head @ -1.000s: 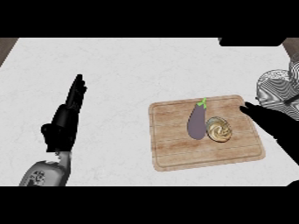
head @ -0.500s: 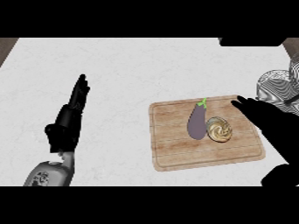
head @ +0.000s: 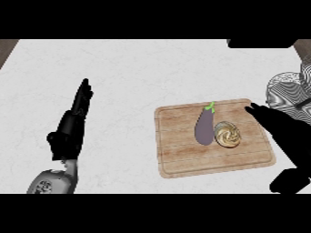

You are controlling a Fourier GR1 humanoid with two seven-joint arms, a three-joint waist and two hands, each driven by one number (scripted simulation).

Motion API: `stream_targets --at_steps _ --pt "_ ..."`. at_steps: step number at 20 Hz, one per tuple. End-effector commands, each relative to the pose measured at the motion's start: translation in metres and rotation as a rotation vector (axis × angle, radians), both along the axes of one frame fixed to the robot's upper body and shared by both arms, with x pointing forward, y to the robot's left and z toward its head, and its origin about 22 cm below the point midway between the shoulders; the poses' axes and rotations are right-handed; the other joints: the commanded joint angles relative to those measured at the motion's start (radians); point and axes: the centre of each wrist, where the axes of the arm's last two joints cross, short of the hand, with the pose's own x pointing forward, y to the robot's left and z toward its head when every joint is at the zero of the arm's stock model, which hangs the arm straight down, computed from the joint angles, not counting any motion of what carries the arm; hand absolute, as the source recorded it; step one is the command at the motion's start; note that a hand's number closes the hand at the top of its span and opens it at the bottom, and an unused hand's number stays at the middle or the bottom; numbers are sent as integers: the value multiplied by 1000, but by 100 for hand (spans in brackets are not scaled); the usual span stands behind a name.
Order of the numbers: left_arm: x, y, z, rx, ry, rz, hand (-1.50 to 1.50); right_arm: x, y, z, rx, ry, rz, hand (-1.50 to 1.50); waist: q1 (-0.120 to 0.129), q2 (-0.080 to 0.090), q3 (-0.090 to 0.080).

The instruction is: Pick the cupcake from the cutting board and place it in the tiered basket

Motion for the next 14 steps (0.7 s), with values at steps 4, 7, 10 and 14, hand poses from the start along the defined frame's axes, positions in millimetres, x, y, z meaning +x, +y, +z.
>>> stream_targets --at_steps 4,7,10,14 --pt "1 13 6 6 3 -9 0 7 -18 -3 44 7 23 -150 -1 0 0" --pt "2 8 2 4 -2 -5 0 8 -14 -37 52 11 36 -150 -1 0 0" --pt "3 -9 11 5 6 -4 0 25 1 -19 50 35 40 -150 1 0 0" --pt "5 -5 -5 -1 8 -2 0 23 2 -24 51 31 69 -150 0 0 0"
